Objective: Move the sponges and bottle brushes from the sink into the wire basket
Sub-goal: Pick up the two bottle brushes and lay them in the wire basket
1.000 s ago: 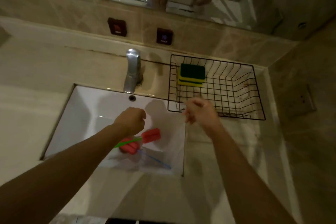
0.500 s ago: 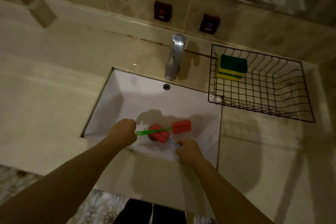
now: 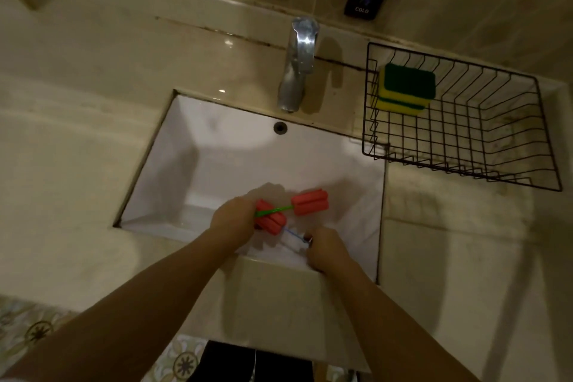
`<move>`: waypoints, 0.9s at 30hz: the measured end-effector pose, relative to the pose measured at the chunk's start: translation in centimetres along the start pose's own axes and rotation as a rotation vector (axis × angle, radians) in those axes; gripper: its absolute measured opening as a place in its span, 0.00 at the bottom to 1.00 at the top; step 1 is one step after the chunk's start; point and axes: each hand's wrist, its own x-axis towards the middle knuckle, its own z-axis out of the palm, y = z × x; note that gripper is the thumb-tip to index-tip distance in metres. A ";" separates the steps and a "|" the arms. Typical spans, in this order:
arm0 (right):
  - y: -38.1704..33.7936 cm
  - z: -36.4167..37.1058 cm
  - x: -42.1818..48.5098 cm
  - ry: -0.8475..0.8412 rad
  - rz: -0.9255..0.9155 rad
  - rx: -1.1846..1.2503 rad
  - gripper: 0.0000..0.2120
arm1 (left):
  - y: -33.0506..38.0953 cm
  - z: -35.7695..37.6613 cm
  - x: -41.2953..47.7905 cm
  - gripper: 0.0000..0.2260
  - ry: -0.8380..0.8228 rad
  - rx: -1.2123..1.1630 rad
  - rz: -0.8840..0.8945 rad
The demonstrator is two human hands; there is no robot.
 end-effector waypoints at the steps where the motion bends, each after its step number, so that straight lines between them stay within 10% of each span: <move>1: 0.1 -0.1 0.0 0.004 -0.004 0.004 0.15 | 0.0 -0.1 -0.1 0.10 -0.003 0.008 -0.009; 15: -3.0 -4.6 -7.9 0.190 -0.025 0.178 0.13 | -0.1 -5.7 -7.0 0.06 -0.014 -0.426 -0.102; 27: -5.0 -2.6 -15.1 0.054 0.117 1.082 0.10 | 3.6 -6.8 -14.1 0.08 -0.094 -1.208 -0.089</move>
